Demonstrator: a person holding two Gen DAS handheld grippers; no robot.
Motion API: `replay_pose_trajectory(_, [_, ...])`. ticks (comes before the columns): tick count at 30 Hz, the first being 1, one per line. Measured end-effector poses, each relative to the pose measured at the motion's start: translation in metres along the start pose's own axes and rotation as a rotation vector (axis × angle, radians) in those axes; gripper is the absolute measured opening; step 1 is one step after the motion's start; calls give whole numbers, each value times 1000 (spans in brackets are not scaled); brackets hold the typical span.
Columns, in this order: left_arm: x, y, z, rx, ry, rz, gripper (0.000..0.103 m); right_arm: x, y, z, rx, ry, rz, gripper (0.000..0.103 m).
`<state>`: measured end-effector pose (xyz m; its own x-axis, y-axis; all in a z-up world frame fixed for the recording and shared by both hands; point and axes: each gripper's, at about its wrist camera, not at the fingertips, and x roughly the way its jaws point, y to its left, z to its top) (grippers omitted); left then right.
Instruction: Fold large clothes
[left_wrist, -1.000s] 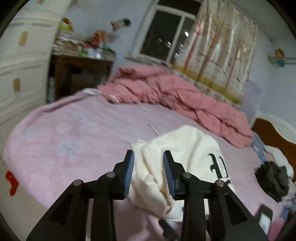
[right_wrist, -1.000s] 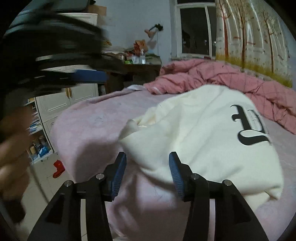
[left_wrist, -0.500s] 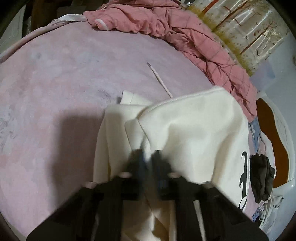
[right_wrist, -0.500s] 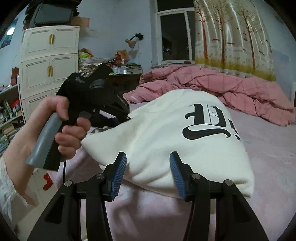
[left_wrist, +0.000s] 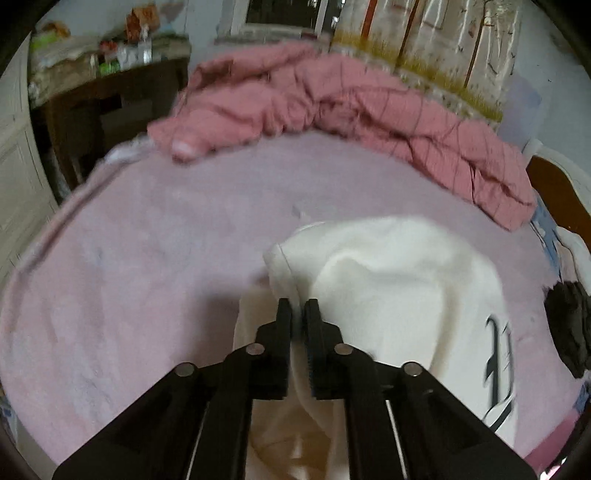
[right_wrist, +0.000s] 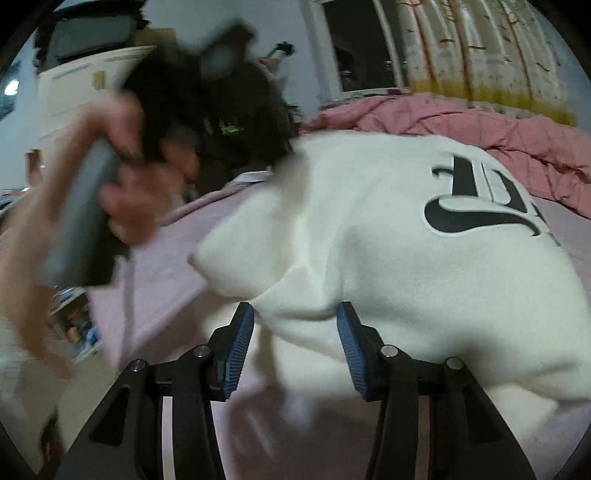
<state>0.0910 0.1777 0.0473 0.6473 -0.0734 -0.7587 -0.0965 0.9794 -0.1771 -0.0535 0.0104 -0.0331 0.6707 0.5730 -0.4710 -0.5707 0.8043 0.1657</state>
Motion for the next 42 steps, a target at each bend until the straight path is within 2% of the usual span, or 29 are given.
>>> replay_pose_trajectory(1, [1, 8, -10, -14, 4, -5, 17, -14, -2, -3, 3, -13, 20, 47])
replay_pose_trajectory(2, [0, 14, -20, -37, 7, -3, 29, -30, -5, -5, 6, -35, 21, 47])
replay_pose_trajectory(4, [-14, 23, -41, -68, -5, -96, 39, -58, -13, -8, 13, -83, -16, 47])
replay_pose_trajectory(6, [-34, 24, -61, -89, -19, -190, 43, -80, -26, -5, 29, -128, -85, 47])
replay_pose_trajectory(8, [-52, 18, -73, -83, -49, -223, 54, -96, -42, 0, 53, -170, -158, 47])
replay_pose_trajectory(10, [-61, 8, -81, -57, -56, -232, 59, -103, -57, 5, 74, -201, -213, 47])
replay_pose_trajectory(11, [-60, 1, -85, -35, -38, -211, 59, -102, -63, 8, 82, -196, -228, 47])
replay_pose_trajectory(13, [-50, -9, -87, -4, -8, -115, 59, -93, -78, 15, 110, -168, -250, 47])
replay_pose_trajectory(15, [-40, -13, -91, 15, 0, -33, 38, -84, -89, 19, 141, -144, -219, 47])
replay_pose_trajectory(16, [-39, -12, -93, 12, -4, -32, 28, -78, -94, 19, 154, -121, -210, 47])
replay_pose_trajectory(18, [-48, -4, -96, -19, -65, -34, 22, -75, -101, 19, 175, -100, -193, 47])
replay_pose_trajectory(20, [-60, 4, -99, -42, -119, -27, 5, -76, -103, 19, 178, -97, -190, 47])
replay_pose_trajectory(21, [-65, 8, -100, -51, -144, 5, 0, -76, -103, 19, 177, -95, -189, 47])
replay_pose_trajectory(23, [-70, 13, -103, -35, -193, 156, 0, -76, -105, 22, 185, -98, -179, 47])
replay_pose_trajectory(24, [-69, 18, -104, -33, -193, 170, 0, -76, -105, 22, 182, -97, -170, 47])
replay_pose_trajectory(26, [-66, 32, -108, -74, -150, 70, 0, -74, -104, 27, 170, -96, -165, 47])
replay_pose_trajectory(28, [-70, 35, -115, -91, -162, -10, 0, -74, -103, 30, 158, -93, -172, 47])
replay_pose_trajectory(30, [-76, 29, -118, -74, -191, -41, 19, -71, -102, 34, 146, -71, -186, 47])
replay_pose_trajectory(31, [-78, 24, -120, -66, -201, -58, 49, -70, -103, 35, 146, -53, -196, 47])
replay_pose_trajectory(32, [-80, 21, -121, -57, -222, -93, 60, -70, -106, 36, 154, -36, -200, 47])
replay_pose_trajectory(34, [-84, 15, -124, -41, -223, -149, 60, -69, -112, 37, 178, -1, -203, 47])
replay_pose_trajectory(37, [-69, 9, -120, -47, -163, -192, 59, -73, -127, 35, 255, 37, -153, 47])
replay_pose_trajectory(39, [-54, 7, -119, -53, -128, -149, 45, -71, -133, 35, 282, 72, -113, 47])
replay_pose_trajectory(40, [-47, 8, -119, -54, -113, -111, 31, -69, -135, 34, 293, 87, -93, 47])
replay_pose_trajectory(42, [-34, 15, -121, -113, -67, -69, 29, -68, -135, 34, 290, 100, -53, 43])
